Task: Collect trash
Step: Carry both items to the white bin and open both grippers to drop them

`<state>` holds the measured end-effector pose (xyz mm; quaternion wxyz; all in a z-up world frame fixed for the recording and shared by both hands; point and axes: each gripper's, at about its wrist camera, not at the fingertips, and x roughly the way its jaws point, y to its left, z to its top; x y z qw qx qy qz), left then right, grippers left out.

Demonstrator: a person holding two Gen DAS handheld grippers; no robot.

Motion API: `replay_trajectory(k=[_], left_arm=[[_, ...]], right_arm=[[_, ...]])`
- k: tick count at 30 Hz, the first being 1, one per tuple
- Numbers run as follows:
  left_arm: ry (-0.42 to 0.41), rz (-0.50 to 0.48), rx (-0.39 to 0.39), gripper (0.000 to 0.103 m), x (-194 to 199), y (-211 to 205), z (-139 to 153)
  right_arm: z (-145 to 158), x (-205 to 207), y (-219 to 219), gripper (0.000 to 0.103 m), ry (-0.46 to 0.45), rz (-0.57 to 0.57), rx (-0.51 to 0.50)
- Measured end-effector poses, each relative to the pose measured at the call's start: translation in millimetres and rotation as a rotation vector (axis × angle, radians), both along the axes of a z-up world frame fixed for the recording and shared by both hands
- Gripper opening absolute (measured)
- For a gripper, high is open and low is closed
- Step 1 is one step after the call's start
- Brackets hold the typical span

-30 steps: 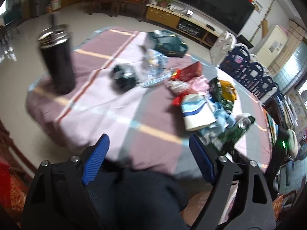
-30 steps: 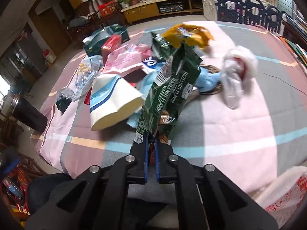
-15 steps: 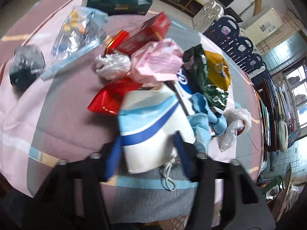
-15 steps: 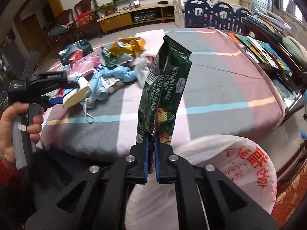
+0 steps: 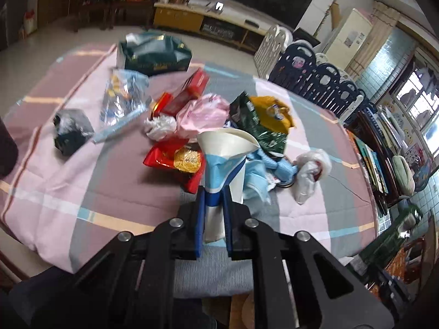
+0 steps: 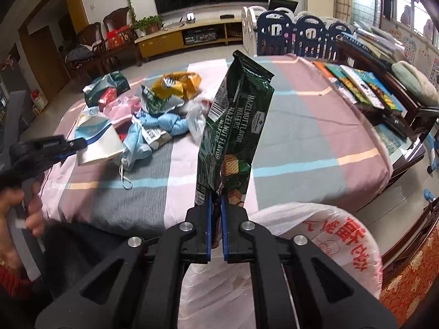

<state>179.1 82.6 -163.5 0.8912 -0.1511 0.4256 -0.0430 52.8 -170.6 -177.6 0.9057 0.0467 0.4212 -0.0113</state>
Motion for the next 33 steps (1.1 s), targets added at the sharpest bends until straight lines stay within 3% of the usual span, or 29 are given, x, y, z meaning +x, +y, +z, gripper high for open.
replay_trajectory(k=[3, 8, 12, 14, 16, 17, 18, 20, 27, 29, 30, 31, 33], left_arm=[[-0.067, -0.015, 0.02, 0.013, -28, -7, 25], [-0.132, -0.137, -0.053, 0.013, -74, -31, 64], [-0.108, -0.308, -0.131, 0.013, -94, -69, 71], [-0.104, -0.401, -0.121, 0.013, -107, -97, 72], [-0.094, -0.473, -0.109, 0.013, -117, -117, 70], [-0.08, -0.511, -0.12, 0.014, -121, -126, 68], [-0.059, -0.549, -0.134, 0.013, -124, -134, 64], [-0.013, -0.623, -0.142, 0.014, -131, -150, 51], [0.108, -0.823, -0.119, 0.016, -149, -202, 11], [0.135, -0.849, -0.087, 0.033, -152, -212, 1], [0.142, -0.85, -0.079, 0.049, -151, -213, -3], [0.141, -0.845, -0.074, 0.058, -152, -213, -3], [0.125, -0.818, -0.068, 0.061, -149, -210, -2]], right_arm=[[15, -15, -11, 0.006, -0.015, 0.011, -0.027], [4, -48, -37, 0.006, 0.063, 0.001, -0.116], [-31, -67, -59, 0.007, 0.221, -0.06, -0.029], [-54, -73, -64, 0.008, 0.328, -0.1, -0.006], [-64, -79, -75, 0.015, 0.373, -0.171, 0.055], [-63, -80, -83, 0.025, 0.373, -0.209, 0.098], [-58, -81, -90, 0.043, 0.355, -0.248, 0.125], [-37, -83, -103, 0.059, 0.268, -0.316, 0.136], [23, -95, -132, 0.061, 0.023, -0.438, 0.05], [27, -96, -137, 0.062, -0.005, -0.448, 0.045], [28, -96, -138, 0.062, -0.009, -0.45, 0.043], [28, -96, -140, 0.062, -0.01, -0.452, 0.043], [23, -93, -139, 0.063, 0.003, -0.447, 0.046]])
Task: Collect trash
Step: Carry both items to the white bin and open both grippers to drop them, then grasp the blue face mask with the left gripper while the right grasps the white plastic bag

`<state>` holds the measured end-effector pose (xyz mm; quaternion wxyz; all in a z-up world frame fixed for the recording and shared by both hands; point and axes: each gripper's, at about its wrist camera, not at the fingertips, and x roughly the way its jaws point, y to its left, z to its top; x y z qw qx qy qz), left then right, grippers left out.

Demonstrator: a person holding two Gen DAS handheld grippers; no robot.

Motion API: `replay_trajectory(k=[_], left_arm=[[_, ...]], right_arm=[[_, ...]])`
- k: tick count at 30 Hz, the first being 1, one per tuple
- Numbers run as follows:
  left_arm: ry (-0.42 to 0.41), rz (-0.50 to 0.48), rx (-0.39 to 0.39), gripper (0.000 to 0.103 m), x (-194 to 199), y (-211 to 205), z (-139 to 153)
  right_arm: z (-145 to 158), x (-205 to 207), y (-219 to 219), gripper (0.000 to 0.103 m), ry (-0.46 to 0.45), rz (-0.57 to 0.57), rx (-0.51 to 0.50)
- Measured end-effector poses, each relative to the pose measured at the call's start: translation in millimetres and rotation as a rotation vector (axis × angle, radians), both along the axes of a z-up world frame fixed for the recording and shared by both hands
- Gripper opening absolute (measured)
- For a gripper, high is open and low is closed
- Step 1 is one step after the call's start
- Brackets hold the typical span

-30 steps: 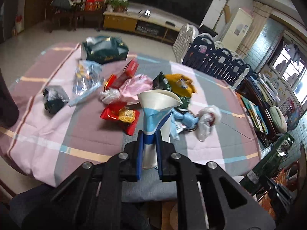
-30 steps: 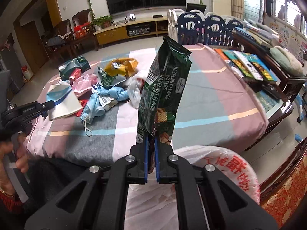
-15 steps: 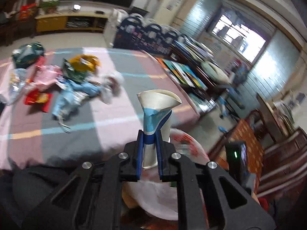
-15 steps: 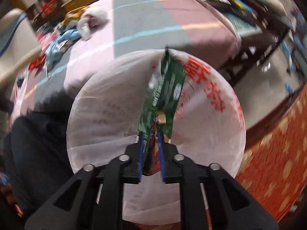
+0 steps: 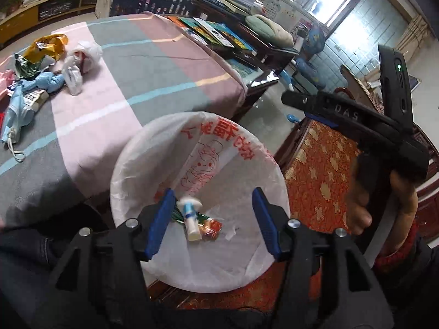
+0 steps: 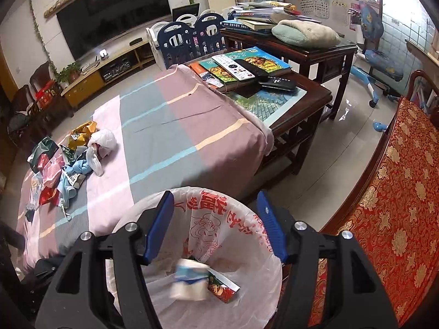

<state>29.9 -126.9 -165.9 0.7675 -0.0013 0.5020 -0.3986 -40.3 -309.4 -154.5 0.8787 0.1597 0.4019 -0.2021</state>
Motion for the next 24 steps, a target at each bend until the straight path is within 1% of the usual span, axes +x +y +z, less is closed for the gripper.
replay_trajectory(k=[2, 4, 6, 7, 8, 9, 10, 11, 13, 15, 18, 19, 20, 21, 22, 24], left_arm=[[-0.033, 0.067, 0.027, 0.061, 10, 11, 1], [-0.088, 0.171, 0.087, 0.061, 25, 29, 1], [-0.118, 0.295, 0.176, 0.06, 44, 47, 0], [-0.122, 0.373, 0.232, 0.06, 60, 58, -1], [-0.12, 0.439, 0.257, 0.06, 73, 68, -2], [-0.116, 0.505, 0.257, 0.06, 92, 80, -2], [-0.121, 0.549, 0.256, 0.061, 106, 88, -4], [-0.13, 0.575, 0.264, 0.061, 118, 93, -6], [-0.154, 0.619, 0.316, 0.067, 150, 99, -13], [-0.154, 0.634, 0.364, 0.067, 172, 104, -25], [-0.137, 0.644, 0.413, 0.067, 196, 110, -42], [-0.124, 0.648, 0.423, 0.064, 200, 112, -47], [-0.114, 0.651, 0.398, 0.061, 204, 115, -51], [-0.112, 0.649, 0.359, 0.048, 205, 120, -53], [-0.118, 0.633, 0.329, 0.03, 205, 120, -52], [-0.167, 0.599, 0.353, 0.016, 200, 114, -45]], right_arm=[[-9, 5, 2, 0.063, 0.023, 0.006, 0.017], [-15, 11, 4, 0.063, 0.043, 0.014, 0.03], [-20, 15, 6, 0.063, 0.058, 0.025, 0.03], [-23, 17, 8, 0.063, 0.064, 0.03, 0.029], [-25, 20, 10, 0.063, 0.068, 0.035, 0.033], [-26, 23, 11, 0.062, 0.069, 0.039, 0.041], [-28, 27, 13, 0.062, 0.07, 0.045, 0.052], [-30, 34, 17, 0.063, 0.073, 0.06, 0.068], [-33, 49, 26, 0.062, 0.084, 0.099, 0.088], [-35, 65, 38, 0.062, 0.094, 0.136, 0.092], [-37, 93, 61, 0.063, 0.094, 0.208, 0.089], [-38, 102, 67, 0.063, 0.09, 0.229, 0.087], [-40, 116, 75, 0.063, 0.082, 0.254, 0.083], [-41, 129, 82, 0.062, 0.075, 0.271, 0.076], [-44, 144, 89, 0.063, 0.067, 0.288, 0.07], [-51, 179, 102, 0.063, 0.062, 0.308, 0.081]])
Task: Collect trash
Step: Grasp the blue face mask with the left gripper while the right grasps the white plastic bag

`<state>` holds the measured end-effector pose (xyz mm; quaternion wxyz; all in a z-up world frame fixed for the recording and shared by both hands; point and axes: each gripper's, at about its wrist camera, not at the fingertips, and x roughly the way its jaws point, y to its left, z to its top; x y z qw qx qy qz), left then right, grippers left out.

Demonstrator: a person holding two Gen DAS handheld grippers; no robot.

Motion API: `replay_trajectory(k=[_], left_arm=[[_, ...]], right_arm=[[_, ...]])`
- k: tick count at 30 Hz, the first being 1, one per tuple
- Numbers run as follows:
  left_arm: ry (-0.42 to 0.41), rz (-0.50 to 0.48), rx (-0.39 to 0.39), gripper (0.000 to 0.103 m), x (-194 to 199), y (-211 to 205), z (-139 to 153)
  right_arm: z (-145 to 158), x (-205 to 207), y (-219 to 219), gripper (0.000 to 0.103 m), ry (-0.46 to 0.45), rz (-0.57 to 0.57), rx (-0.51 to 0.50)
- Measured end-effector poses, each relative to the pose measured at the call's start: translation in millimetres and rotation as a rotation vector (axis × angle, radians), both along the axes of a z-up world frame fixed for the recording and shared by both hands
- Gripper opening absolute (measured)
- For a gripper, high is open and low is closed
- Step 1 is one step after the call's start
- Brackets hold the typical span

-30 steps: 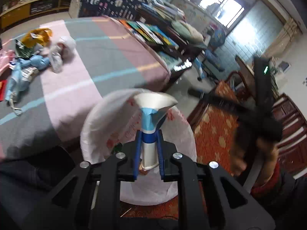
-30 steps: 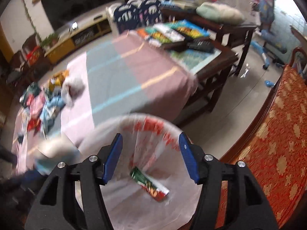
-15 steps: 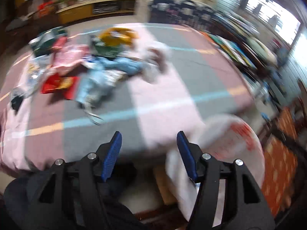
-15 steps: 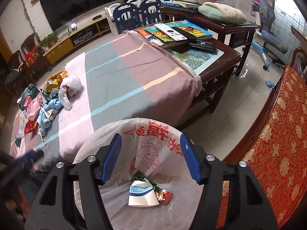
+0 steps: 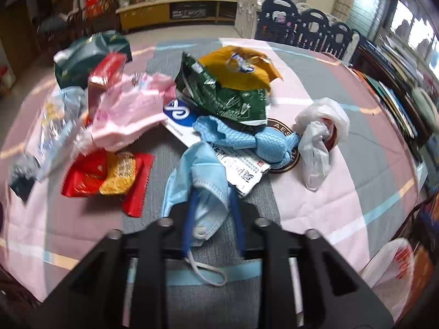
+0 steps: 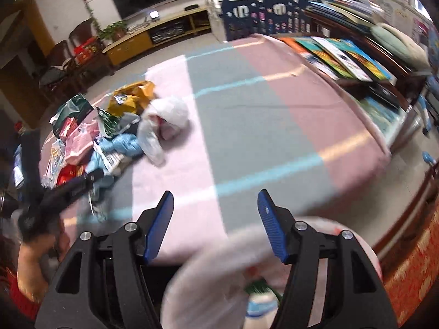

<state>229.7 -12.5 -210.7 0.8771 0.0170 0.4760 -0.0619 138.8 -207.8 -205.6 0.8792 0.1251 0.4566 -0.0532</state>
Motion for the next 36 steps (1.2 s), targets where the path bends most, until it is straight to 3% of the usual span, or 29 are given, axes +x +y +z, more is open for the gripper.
replay_trajectory(k=[1, 7, 8, 11, 12, 13, 14, 15, 17, 19, 22, 23, 25, 27, 28, 32, 36], left_arm=[[-0.014, -0.014, -0.007, 0.007, -5, 0, 4], [-0.042, 0.035, -0.134, 0.005, -43, 35, 16], [-0.045, 0.049, -0.154, 0.005, -48, 44, 16], [-0.044, 0.058, -0.192, 0.005, -63, 59, 18], [-0.041, 0.059, -0.189, 0.005, -66, 62, 18], [-0.038, 0.062, -0.19, 0.005, -67, 64, 19], [-0.036, 0.066, -0.198, 0.005, -68, 68, 18], [-0.033, 0.074, -0.214, 0.005, -70, 72, 18], [-0.034, 0.088, -0.24, 0.005, -74, 79, 19], [-0.038, 0.101, -0.255, 0.005, -78, 85, 22], [-0.05, 0.106, -0.251, 0.005, -86, 88, 27], [-0.053, 0.106, -0.252, 0.005, -88, 88, 28], [-0.05, 0.1, -0.263, 0.005, -91, 85, 31], [-0.054, 0.086, -0.266, 0.005, -94, 82, 34], [-0.057, 0.079, -0.262, 0.005, -96, 80, 35], [-0.071, 0.07, -0.248, 0.005, -106, 79, 41], [-0.086, 0.081, -0.238, 0.005, -113, 85, 45]], right_arm=[[-3, 15, 4, 0.063, 0.004, 0.002, 0.01], [-18, 94, 36, 0.068, 0.009, 0.03, -0.058], [-20, 104, 40, 0.073, 0.011, 0.033, -0.064], [-35, 133, 45, 0.079, 0.069, 0.033, -0.044], [-40, 137, 48, 0.077, 0.087, 0.034, -0.046], [-44, 138, 50, 0.068, 0.096, 0.05, -0.044], [-47, 138, 52, 0.038, 0.11, 0.077, -0.046], [-47, 136, 54, 0.027, 0.123, 0.096, -0.041], [-40, 121, 55, 0.02, 0.12, 0.142, 0.009], [-29, 104, 53, 0.019, 0.13, 0.174, 0.029], [-17, 80, 58, 0.019, 0.213, 0.276, -0.004], [-16, 75, 62, 0.02, 0.235, 0.307, -0.03], [-16, 67, 70, 0.03, 0.27, 0.362, -0.107], [-13, 63, 69, 0.058, 0.229, 0.357, -0.107], [-9, 63, 64, 0.062, 0.195, 0.332, -0.081], [-4, 62, 42, 0.064, 0.152, 0.228, 0.061], [4, 44, 44, 0.064, 0.099, 0.219, 0.035]])
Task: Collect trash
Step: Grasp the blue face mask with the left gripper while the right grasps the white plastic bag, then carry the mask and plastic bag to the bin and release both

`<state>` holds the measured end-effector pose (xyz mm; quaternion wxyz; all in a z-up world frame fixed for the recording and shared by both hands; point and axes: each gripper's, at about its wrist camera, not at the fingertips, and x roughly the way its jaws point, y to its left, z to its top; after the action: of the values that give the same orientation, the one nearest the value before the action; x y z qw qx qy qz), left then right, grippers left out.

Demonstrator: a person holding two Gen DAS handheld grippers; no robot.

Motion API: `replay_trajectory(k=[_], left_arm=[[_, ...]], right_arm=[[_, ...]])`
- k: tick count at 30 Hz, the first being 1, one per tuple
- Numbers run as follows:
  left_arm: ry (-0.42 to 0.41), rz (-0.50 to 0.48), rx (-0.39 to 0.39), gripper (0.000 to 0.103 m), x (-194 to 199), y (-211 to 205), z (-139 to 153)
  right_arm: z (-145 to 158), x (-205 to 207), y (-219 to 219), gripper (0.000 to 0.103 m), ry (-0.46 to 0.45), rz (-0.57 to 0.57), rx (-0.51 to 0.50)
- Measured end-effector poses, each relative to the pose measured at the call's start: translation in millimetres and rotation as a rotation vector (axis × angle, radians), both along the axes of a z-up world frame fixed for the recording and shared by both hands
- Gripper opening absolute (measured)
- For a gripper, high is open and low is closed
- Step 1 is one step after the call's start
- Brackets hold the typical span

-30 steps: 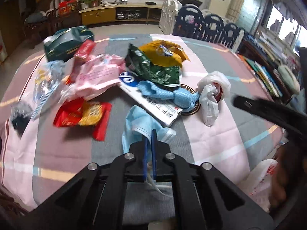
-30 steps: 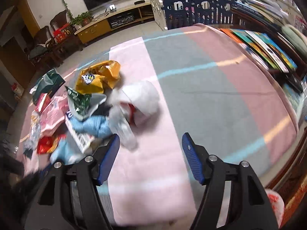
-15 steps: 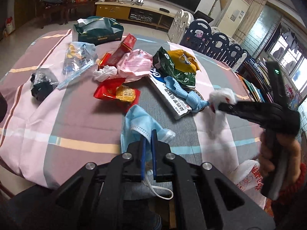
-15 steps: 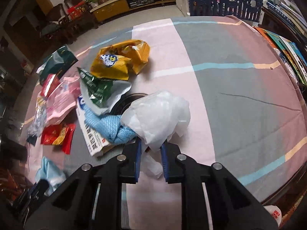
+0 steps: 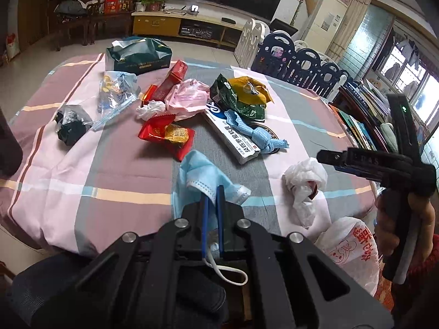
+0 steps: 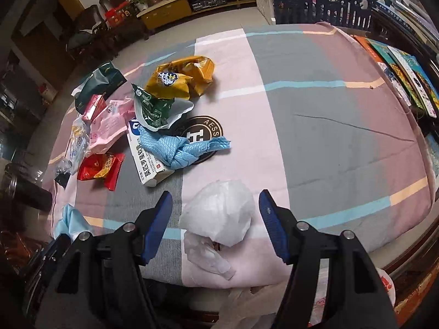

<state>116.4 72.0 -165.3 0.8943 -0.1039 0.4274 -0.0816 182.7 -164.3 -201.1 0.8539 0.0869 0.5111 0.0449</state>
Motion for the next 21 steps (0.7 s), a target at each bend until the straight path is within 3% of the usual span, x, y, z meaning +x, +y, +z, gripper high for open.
replay_trajectory(k=[4, 6, 13, 20, 21], left_arm=[[-0.001, 0.012, -0.005, 0.005, -4, 5, 2], [-0.001, 0.013, -0.002, 0.005, -5, 6, 2], [-0.011, 0.007, -0.007, 0.005, -11, 7, 7], [-0.009, 0.006, -0.006, 0.006, -16, 10, 8], [-0.012, 0.005, -0.004, 0.006, -16, 10, 8]], right_arm=[[4, -28, 11, 0.063, -0.064, 0.045, -0.035], [-1, -36, 18, 0.044, -0.076, 0.07, -0.079], [-45, -9, 39, 0.042, -0.015, 0.079, -0.199], [-60, 14, 53, 0.045, -0.016, 0.086, -0.235], [-58, 13, 53, 0.034, -0.022, 0.087, -0.239]])
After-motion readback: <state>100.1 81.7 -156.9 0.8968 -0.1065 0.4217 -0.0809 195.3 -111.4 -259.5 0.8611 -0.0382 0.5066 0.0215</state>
